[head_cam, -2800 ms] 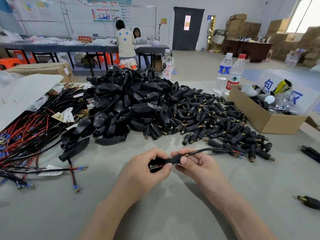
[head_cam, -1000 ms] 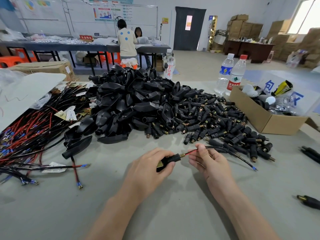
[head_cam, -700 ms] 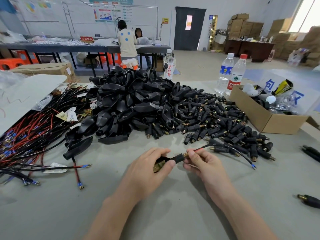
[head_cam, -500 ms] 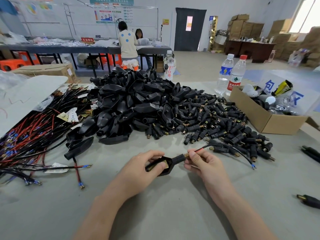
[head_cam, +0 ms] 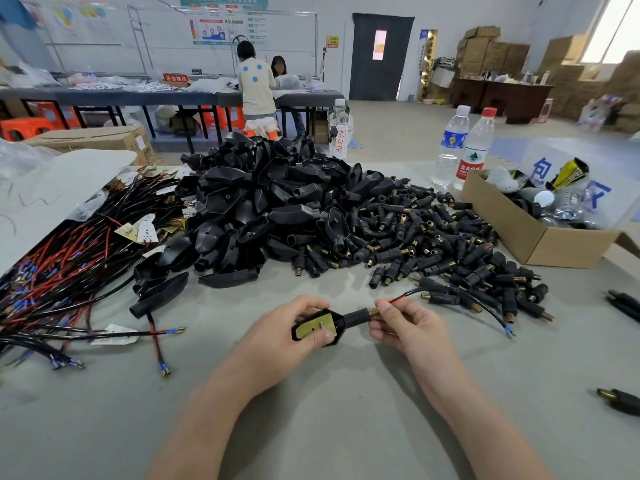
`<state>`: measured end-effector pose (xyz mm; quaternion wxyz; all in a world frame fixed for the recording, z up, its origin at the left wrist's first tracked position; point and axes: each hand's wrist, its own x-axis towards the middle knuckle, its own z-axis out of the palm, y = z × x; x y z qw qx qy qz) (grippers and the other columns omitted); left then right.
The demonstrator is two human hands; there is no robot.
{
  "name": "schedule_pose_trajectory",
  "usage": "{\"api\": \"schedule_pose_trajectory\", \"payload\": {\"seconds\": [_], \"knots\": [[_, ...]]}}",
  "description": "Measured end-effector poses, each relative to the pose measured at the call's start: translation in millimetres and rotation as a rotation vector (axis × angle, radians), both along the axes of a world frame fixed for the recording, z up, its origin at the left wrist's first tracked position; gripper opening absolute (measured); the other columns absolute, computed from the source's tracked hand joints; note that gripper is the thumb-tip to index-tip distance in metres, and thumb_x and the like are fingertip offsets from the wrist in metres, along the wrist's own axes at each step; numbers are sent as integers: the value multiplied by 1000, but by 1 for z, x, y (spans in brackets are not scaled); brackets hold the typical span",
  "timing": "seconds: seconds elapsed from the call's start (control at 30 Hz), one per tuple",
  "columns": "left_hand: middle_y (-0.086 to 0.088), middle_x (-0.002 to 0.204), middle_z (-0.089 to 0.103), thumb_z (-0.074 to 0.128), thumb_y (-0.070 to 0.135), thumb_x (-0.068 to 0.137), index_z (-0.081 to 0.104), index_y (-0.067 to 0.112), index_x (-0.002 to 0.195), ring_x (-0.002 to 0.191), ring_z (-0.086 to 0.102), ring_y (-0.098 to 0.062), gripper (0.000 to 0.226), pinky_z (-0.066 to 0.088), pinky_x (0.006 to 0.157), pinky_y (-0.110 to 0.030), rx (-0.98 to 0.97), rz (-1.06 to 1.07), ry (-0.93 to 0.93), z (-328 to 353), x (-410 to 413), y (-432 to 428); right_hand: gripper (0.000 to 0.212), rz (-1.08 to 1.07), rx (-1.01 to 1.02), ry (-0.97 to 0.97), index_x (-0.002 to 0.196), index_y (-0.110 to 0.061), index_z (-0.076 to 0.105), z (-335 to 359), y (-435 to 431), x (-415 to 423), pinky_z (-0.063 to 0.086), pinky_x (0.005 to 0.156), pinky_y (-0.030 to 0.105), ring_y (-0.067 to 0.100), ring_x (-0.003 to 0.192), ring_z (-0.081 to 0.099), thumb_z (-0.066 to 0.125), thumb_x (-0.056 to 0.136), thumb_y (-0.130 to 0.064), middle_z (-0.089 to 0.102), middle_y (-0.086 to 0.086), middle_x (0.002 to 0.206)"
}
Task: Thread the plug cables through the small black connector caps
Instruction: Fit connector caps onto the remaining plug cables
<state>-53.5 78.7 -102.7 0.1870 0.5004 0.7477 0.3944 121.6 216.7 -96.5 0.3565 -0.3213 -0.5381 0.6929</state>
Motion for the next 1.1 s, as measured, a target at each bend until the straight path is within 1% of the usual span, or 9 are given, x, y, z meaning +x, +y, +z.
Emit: {"api": "schedule_pose_trajectory", "payload": {"seconds": [0.27,0.4,0.47,0.57,0.67,0.73,0.9,1.0,1.1], "knots": [[31,117,48,59,77,69,35,64,131,121,43,3,68,40,105,-29,-82,4,92,-1,14,-13,16,-24,17,-31,92,0,70,2,-3,3,57,64,20,15,64,68,67,94,-16,72,9,72],[35,116,50,52,75,72,28,65,129,117,46,5,63,43,102,-27,-31,52,136,-5,28,-28,18,-39,49,-53,94,1,70,5,-11,3,56,62,19,13,63,68,65,95,-16,72,9,71],[32,121,58,58,69,73,38,60,129,116,55,6,60,47,100,-26,68,99,44,-3,36,-39,19,-39,35,-36,93,3,70,9,-22,1,56,62,19,13,64,68,65,95,-15,72,11,74],[12,117,70,79,53,76,55,38,129,104,69,-5,60,53,91,-27,331,270,-331,9,41,-63,18,-4,-60,66,92,2,70,18,-54,-9,57,63,19,15,68,70,67,93,-16,73,12,79],[4,93,75,69,32,84,58,16,116,86,74,-18,37,57,67,-25,616,435,-732,25,37,-87,19,70,-127,163,93,-1,71,30,-99,-33,57,67,20,17,76,73,67,92,-19,76,13,85],[0,90,75,60,28,95,59,11,109,83,73,-21,22,57,62,-28,683,500,-925,33,35,-109,19,115,-129,165,95,-2,72,39,-135,-55,58,68,20,17,79,74,66,94,-20,77,11,87],[-9,88,76,54,26,101,68,4,101,73,67,-18,27,49,62,-31,675,649,-1004,45,17,-166,18,278,-147,113,94,-3,71,50,-223,-108,57,65,21,12,71,70,64,97,-20,76,9,85],[-7,87,74,55,27,102,68,6,97,63,63,-16,25,47,53,-27,689,756,-1008,52,-3,-203,18,364,-87,69,95,-2,70,54,-267,-132,54,55,23,12,61,66,61,98,-18,74,6,79],[-14,96,75,52,28,103,68,7,100,68,67,-19,27,48,47,-24,660,808,-919,55,-23,-235,12,478,4,0,100,-6,68,58,-301,-154,54,62,31,18,71,67,57,99,-10,73,6,85]]}}
